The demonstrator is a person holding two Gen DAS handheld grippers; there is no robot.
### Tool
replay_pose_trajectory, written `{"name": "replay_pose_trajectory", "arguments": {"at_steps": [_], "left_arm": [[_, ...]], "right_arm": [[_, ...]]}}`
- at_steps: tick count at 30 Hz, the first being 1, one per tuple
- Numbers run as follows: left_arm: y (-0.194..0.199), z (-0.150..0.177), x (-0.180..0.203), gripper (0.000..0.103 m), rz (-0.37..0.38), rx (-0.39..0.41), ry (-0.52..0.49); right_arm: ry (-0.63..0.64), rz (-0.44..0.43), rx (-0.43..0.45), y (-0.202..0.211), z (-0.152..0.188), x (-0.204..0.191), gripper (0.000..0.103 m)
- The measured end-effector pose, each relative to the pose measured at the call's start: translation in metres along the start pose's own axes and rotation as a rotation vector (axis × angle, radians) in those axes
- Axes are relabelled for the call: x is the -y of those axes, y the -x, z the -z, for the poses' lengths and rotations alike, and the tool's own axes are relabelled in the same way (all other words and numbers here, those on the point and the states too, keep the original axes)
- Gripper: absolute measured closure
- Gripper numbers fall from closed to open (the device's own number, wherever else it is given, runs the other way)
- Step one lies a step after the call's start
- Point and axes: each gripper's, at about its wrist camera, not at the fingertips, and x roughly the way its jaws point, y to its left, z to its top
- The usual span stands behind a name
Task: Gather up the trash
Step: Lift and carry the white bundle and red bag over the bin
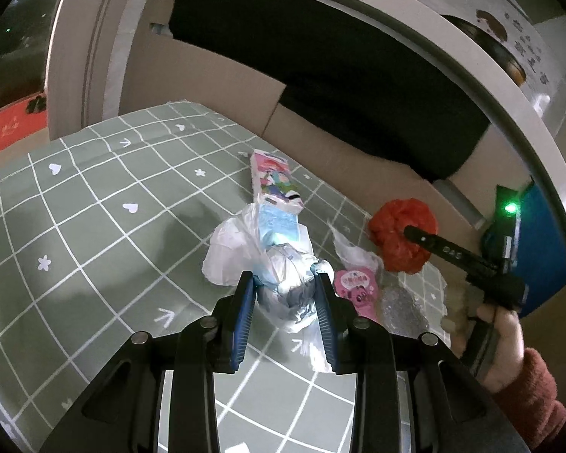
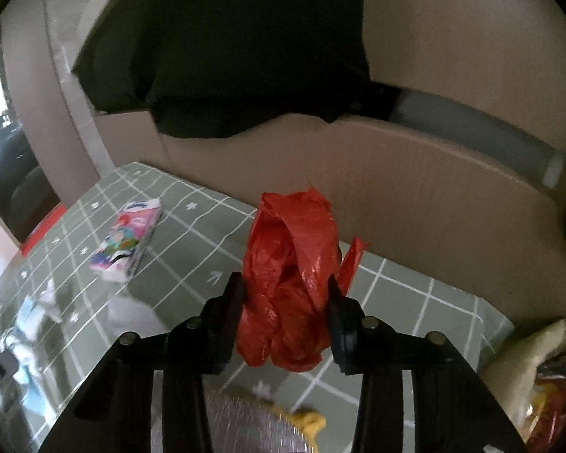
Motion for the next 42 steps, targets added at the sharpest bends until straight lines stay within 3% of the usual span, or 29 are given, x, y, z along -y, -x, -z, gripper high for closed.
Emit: {"name": "replay_pose_trajectory", "arguments": {"at_steps": [10,21,28,36,42], "left_arm": [[0.029,0.011,0.044,0.070,0.011,0.039,-0.088],[0.071,0.013,0.123,0.070,0.053,0.125,-0.256],[0.075,0.014,0.190,0.070,0.121,0.154,-0.385],[0.071,0.023,0.277,0.070,0.250,0.181,-0.537],[0.059,0.029,0.319,0.070,0.349,0.163,-0.571]], "right_arm": [[-0.004,-0.053,0.101,0.088,0.008,0.008,0.066],[-0.001,-0.010,0.208,0.192,0.043,0.033,0.066],[-0.043,0.067,0.286,0.252,0.065,0.070,0.066],[-0.095,0.171,0.343,0.304,0.087,0.114,0.066],[-0.149,0.229,0.353,0.323,0.100,0.148,0.066]]}}
